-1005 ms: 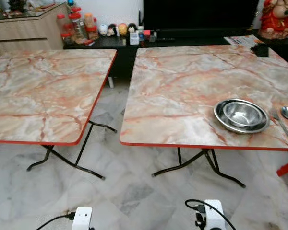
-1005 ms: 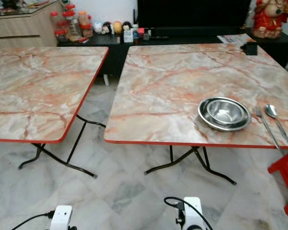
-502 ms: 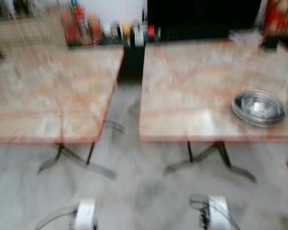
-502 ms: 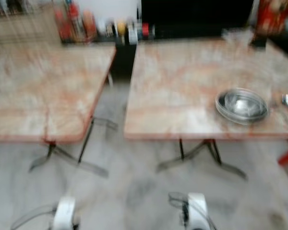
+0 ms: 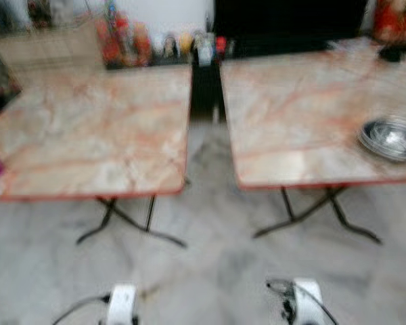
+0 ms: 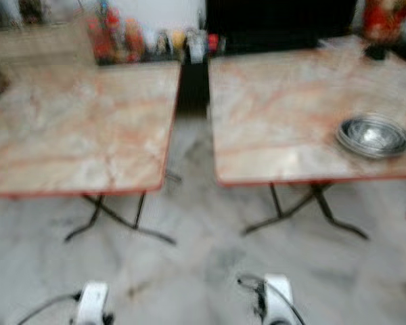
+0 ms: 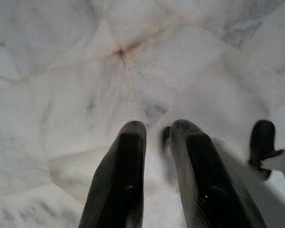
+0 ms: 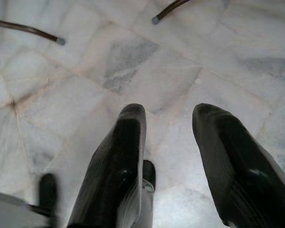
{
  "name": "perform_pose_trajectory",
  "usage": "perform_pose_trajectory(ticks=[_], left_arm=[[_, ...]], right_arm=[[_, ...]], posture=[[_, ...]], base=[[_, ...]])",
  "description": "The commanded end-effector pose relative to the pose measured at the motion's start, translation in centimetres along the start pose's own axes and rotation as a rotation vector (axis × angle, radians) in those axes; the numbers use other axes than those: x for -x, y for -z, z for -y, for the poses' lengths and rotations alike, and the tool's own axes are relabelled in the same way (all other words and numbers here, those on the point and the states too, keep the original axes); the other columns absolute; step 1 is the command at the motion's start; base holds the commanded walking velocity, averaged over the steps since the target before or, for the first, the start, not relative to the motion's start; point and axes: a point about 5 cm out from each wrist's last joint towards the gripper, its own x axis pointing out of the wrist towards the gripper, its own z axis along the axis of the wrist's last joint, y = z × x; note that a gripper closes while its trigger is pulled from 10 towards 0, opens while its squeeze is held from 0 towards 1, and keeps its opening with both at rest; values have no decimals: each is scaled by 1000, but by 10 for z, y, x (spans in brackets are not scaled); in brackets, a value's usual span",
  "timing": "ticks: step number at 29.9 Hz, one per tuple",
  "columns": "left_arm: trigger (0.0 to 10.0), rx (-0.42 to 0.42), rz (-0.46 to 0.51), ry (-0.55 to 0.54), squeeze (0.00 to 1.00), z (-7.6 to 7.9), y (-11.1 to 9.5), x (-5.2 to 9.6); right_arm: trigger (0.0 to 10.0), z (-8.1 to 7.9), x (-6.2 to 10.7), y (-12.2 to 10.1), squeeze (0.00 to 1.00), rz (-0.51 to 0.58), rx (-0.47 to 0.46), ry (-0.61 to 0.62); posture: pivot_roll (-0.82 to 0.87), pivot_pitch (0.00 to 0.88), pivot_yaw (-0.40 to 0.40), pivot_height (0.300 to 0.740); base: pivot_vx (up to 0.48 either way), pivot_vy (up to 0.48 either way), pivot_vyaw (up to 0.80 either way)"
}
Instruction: Setting the table
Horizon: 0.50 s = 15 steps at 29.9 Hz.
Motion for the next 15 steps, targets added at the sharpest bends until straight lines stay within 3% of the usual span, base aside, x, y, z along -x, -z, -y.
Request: perform_pose_trajectory(ticks=[1,3,15], left_arm=[[10000,-3,-19,-27,0,-10,5,2],[10000,-4,-21,-26,0,-10,6,2],[10000,-11,-21,-26,0,-11,6,2]], right_arm=[[10000,-11,-3,-7,0,20,0,-25],[10000,-10,-3,-9,0,26,-2,-19],[10000,-11,-3,-9,0,28,29,-28]], posture=[[-61,0,43,740],[-63,0,42,740],[-62,0,42,740]], base=[[0,469,-800],[0,474,-800],[0,474,0]])
